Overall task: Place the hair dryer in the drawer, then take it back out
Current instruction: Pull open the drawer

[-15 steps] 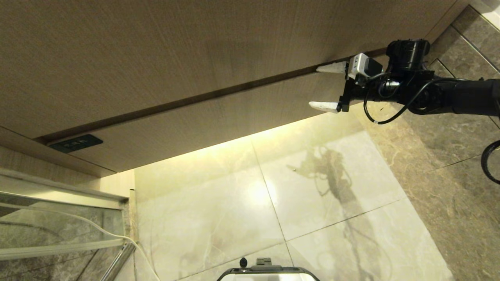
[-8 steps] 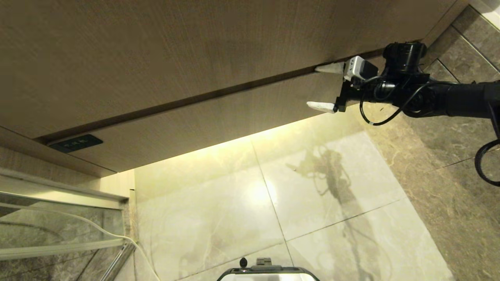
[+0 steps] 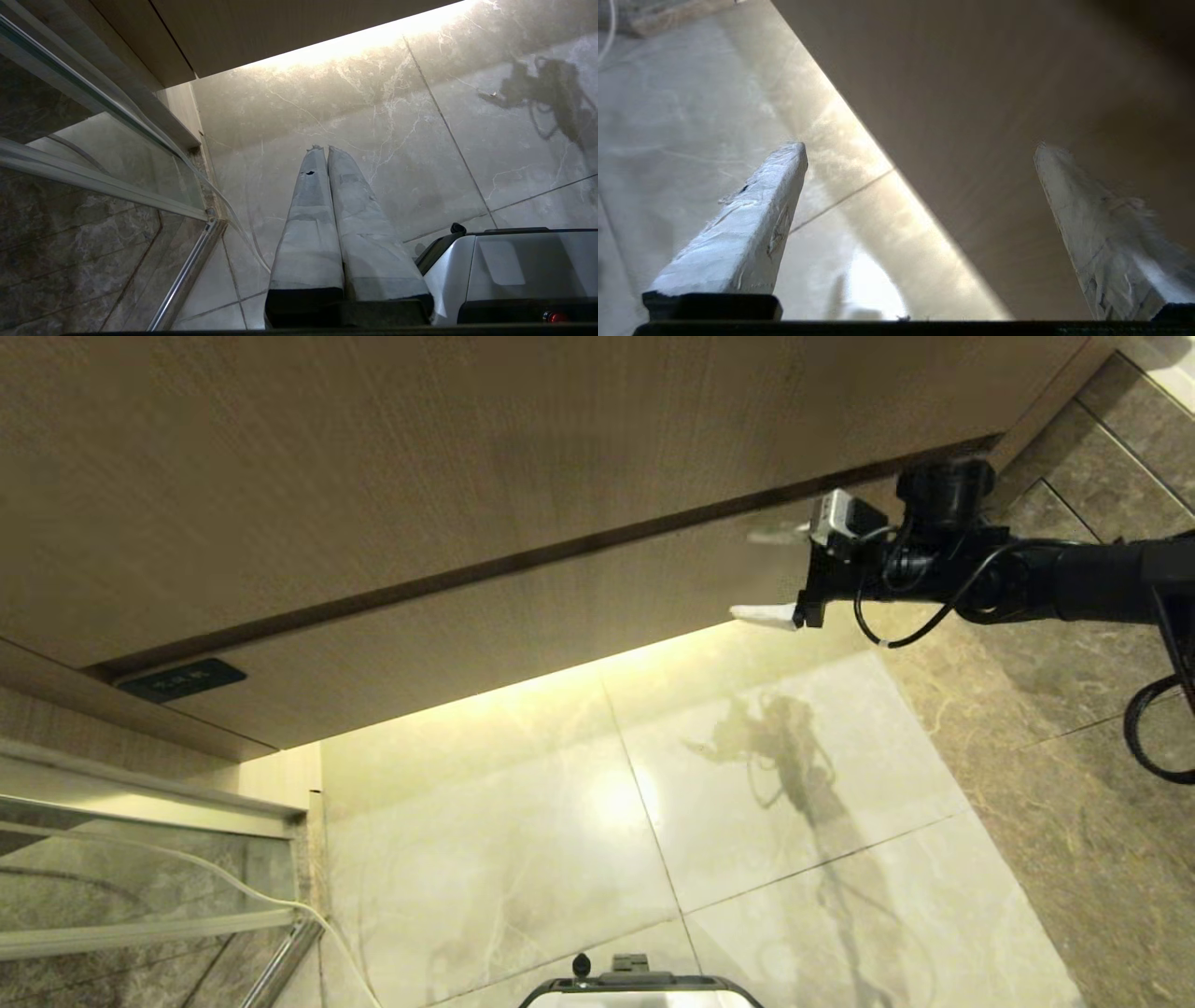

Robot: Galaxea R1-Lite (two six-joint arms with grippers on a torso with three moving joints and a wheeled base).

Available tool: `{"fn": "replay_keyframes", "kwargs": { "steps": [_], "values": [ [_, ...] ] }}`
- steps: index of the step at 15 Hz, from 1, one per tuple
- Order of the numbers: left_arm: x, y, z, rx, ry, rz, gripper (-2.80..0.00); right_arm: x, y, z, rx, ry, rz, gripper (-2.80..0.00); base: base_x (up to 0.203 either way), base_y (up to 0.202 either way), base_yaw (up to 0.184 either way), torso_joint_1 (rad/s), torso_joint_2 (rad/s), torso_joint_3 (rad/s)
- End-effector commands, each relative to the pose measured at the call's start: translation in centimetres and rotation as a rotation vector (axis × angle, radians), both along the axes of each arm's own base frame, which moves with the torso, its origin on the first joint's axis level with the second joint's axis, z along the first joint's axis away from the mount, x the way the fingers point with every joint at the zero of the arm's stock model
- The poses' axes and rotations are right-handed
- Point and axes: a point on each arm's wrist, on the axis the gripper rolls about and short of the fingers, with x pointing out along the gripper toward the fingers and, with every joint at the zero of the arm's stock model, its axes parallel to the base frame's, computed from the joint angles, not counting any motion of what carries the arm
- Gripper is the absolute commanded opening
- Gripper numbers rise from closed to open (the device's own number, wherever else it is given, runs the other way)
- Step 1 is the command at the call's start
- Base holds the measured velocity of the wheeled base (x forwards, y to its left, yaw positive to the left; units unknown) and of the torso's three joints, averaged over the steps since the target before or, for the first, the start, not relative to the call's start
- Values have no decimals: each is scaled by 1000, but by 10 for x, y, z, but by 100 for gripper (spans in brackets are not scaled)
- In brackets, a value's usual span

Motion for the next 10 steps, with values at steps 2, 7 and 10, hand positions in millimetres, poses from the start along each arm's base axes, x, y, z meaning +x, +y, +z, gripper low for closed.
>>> {"fn": "replay_keyframes", "kwargs": {
  "steps": [2,7,10],
  "values": [
    [0,0,0,0,0,0,-280,-5,-2,9,36,71,-67,0,0,0,0,0,0,0],
    [0,0,0,0,0,2,-280,-27,-4,35,46,57,-70,0,0,0,0,0,0,0],
    [0,0,0,0,0,1,-280,-51,-6,54,12,3,-61,0,0,0,0,0,0,0]
  ]
}}
